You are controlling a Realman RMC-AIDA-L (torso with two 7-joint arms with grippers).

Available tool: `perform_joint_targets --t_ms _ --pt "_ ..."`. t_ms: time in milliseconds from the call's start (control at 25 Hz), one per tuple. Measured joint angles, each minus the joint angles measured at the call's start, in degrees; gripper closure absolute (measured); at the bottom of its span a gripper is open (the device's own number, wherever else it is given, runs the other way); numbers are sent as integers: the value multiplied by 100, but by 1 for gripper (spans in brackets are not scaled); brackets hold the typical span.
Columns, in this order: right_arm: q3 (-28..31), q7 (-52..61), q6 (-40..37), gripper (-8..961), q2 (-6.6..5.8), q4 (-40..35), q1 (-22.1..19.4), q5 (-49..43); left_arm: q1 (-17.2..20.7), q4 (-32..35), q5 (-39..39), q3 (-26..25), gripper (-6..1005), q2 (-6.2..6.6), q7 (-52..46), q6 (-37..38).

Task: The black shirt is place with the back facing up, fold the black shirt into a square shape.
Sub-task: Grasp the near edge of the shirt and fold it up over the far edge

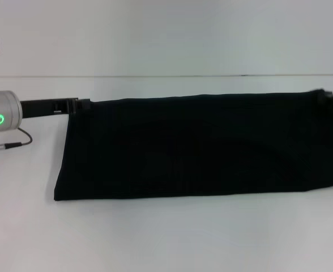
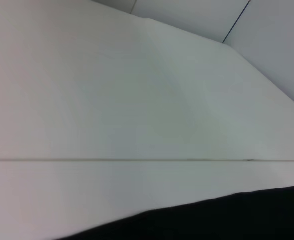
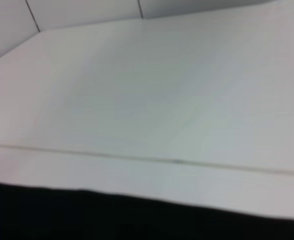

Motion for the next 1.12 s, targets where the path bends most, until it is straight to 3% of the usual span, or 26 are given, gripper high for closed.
perform_joint_targets --t_ms 440,720,1120 --pt "-432 455 449 912 -192 -27 423 9 -279 69 -10 11 999 83 -68 -280" --pt "-535 481 654 911 -171 28 526 16 -392 70 -16 22 999 98 -71 -526" --pt "-547 820 300 911 -204 -371 616 25 -427 382 -23 20 998 115 -217 -454"
